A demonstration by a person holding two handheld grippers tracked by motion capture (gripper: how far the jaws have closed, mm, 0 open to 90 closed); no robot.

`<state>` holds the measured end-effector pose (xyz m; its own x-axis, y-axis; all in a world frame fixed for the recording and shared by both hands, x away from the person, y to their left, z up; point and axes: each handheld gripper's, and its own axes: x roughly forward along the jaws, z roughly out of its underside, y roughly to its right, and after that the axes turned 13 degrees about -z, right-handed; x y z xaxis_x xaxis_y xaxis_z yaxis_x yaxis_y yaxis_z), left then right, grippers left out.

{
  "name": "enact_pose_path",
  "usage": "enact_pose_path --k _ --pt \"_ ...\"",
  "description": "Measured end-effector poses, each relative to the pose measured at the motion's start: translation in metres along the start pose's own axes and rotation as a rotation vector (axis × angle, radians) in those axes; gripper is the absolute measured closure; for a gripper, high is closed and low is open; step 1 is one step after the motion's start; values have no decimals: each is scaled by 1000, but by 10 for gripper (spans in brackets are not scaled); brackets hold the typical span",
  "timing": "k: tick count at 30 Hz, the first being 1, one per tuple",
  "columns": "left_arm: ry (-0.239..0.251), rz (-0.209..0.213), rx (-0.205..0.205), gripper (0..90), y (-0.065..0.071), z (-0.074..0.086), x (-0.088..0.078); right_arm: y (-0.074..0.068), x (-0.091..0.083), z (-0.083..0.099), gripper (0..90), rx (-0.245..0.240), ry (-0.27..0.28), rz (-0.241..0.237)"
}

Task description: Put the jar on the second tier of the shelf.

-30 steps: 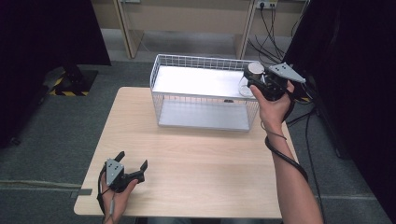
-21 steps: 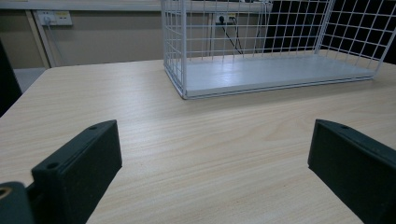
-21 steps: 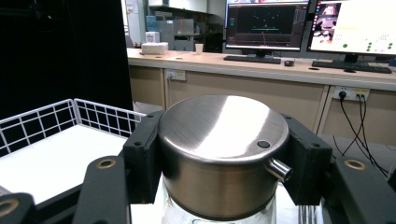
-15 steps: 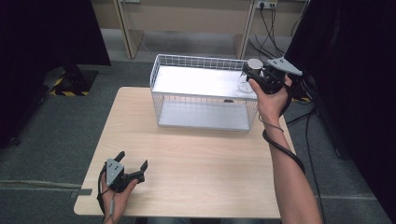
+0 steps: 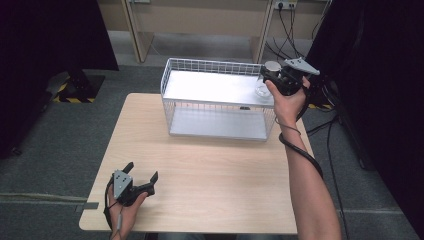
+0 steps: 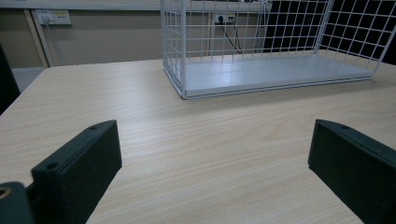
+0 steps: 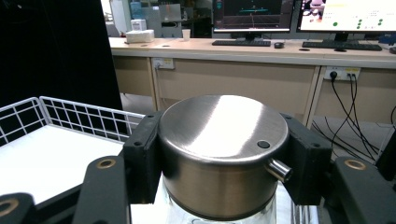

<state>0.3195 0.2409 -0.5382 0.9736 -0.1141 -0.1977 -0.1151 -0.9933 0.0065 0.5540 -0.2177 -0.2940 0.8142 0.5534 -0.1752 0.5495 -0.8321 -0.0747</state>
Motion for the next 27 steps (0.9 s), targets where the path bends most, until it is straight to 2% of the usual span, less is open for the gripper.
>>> enact_pose_path --k 27 --pt "1 4 2 23 0 0 0 3 29 0 404 7 -37 15"
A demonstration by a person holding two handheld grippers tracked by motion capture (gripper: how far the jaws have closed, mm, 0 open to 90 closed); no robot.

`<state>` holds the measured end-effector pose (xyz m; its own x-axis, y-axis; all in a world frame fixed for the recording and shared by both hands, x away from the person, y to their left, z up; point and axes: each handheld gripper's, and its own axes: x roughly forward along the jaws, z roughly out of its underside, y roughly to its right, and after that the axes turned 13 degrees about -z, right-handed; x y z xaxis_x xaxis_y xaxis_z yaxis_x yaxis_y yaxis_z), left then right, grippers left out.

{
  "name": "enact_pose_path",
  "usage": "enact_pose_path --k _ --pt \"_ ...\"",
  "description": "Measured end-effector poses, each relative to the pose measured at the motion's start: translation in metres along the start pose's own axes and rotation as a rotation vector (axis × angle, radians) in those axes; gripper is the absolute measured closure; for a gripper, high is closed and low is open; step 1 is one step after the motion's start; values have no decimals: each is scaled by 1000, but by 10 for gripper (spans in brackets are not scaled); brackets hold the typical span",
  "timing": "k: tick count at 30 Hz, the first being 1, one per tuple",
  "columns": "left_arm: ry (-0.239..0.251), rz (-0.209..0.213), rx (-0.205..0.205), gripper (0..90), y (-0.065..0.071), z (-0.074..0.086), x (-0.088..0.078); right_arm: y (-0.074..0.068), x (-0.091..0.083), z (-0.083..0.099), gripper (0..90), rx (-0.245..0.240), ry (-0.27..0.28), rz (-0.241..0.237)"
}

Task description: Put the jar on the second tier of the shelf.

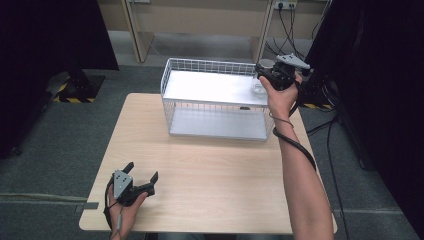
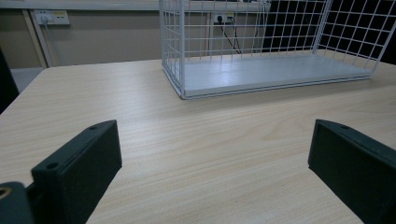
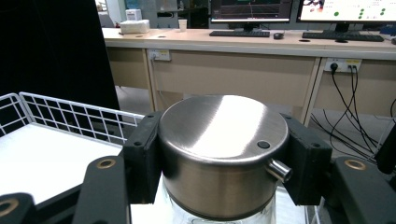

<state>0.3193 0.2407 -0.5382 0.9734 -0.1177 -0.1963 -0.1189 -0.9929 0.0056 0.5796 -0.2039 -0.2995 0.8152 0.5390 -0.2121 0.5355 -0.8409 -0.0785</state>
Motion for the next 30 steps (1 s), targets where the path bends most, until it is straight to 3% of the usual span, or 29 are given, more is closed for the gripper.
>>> enact_pose_path --k 30 --pt "1 6 3 24 0 0 0 1 21 3 403 6 -20 9"
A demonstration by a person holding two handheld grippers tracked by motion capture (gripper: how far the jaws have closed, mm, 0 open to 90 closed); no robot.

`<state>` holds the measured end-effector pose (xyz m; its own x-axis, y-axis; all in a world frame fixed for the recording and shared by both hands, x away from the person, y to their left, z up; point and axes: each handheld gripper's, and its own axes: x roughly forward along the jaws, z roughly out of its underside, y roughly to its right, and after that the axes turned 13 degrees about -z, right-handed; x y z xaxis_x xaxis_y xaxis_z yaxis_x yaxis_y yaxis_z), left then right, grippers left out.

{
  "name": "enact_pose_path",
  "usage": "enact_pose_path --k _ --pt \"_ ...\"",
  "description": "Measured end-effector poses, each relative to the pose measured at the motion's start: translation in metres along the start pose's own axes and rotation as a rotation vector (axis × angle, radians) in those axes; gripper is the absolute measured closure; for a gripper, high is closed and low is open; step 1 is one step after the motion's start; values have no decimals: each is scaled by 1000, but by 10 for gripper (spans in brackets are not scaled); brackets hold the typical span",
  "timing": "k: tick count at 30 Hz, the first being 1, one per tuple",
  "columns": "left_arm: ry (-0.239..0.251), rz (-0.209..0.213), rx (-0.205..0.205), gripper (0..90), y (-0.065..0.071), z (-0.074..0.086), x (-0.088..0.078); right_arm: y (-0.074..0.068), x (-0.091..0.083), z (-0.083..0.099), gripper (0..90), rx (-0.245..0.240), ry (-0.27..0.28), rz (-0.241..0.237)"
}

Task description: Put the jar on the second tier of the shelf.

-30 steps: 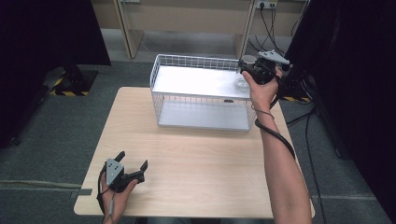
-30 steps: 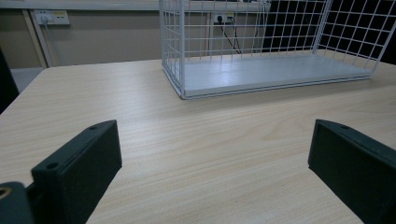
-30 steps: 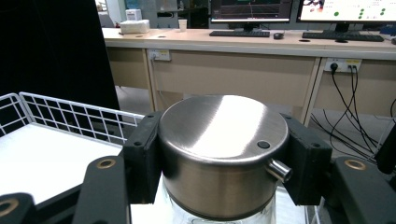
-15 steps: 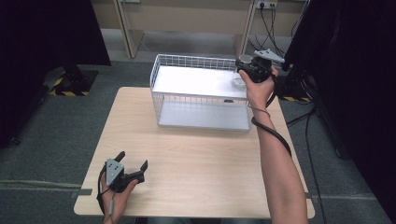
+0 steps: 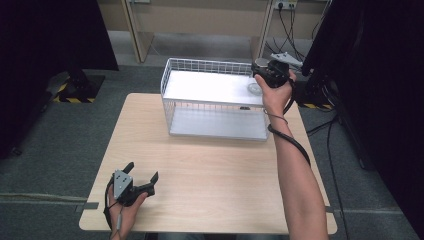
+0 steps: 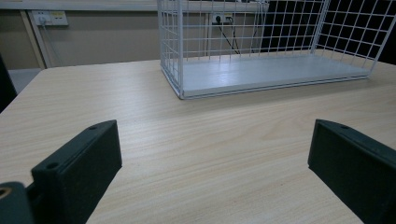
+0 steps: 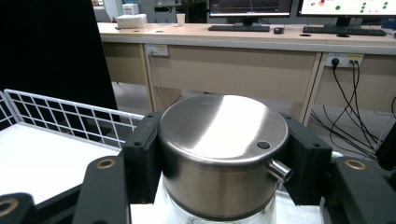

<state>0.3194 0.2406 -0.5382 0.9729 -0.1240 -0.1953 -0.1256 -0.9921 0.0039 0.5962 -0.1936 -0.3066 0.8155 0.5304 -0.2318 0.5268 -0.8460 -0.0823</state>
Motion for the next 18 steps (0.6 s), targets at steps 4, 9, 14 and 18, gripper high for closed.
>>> enact_pose_path --k 4,9,14,18 --pt "0 0 -1 24 0 0 0 1 2 1 403 1 -1 2" --pt "0 1 1 23 0 0 0 2 3 2 403 2 1 3" --pt "0 2 2 23 0 0 0 3 3 2 402 0 4 5" --pt "0 2 3 23 0 0 0 1 3 3 400 -11 2 7"
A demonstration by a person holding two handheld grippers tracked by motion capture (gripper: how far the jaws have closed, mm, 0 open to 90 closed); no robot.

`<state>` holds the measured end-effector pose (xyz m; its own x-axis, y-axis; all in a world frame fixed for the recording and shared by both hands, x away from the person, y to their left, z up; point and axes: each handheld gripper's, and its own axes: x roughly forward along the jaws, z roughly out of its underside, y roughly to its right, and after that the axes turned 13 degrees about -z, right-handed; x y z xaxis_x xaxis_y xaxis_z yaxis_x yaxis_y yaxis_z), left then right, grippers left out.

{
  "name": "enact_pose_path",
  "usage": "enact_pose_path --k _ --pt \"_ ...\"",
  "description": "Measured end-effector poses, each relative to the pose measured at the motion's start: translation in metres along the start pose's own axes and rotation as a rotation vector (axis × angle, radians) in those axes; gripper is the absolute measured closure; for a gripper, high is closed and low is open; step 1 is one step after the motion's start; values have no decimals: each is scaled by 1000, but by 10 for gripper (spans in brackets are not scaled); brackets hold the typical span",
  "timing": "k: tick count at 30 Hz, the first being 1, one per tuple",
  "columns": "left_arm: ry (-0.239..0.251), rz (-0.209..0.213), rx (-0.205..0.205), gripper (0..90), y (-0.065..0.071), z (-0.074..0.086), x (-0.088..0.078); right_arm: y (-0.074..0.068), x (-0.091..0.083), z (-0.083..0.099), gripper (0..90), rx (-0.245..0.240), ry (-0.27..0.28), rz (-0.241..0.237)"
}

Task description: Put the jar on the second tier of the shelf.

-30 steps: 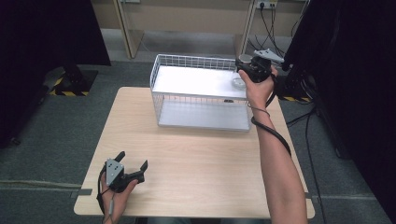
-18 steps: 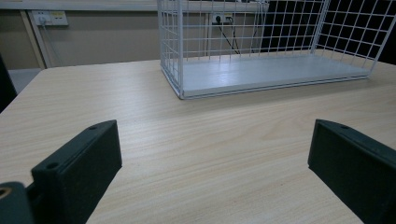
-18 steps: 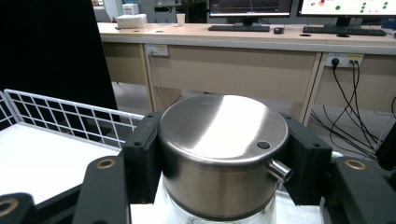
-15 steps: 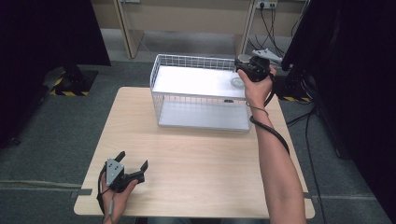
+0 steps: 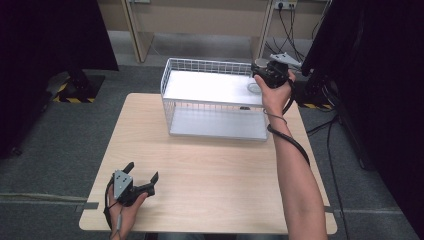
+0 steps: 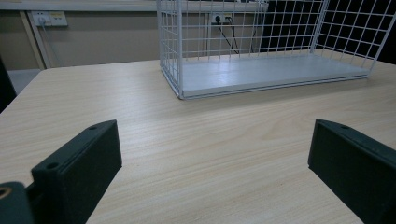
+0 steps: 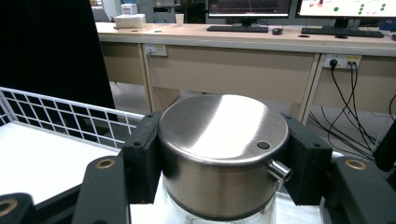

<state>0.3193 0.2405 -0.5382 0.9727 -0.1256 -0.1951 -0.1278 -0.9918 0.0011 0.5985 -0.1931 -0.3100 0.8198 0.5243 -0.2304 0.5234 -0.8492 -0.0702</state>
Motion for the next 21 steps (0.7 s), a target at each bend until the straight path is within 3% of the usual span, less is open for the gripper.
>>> enact_pose_path --k 3,8,12,21 --pt "1 1 1 24 0 0 0 0 -1 0 383 1 5 -3" --pt "0 1 0 24 0 0 0 -3 -3 -2 217 -6 -6 3" --pt "0 0 -1 23 0 0 0 -3 -4 -2 97 33 -9 1" --pt "0 0 -3 23 0 0 0 0 -9 6 42 48 -4 -9"
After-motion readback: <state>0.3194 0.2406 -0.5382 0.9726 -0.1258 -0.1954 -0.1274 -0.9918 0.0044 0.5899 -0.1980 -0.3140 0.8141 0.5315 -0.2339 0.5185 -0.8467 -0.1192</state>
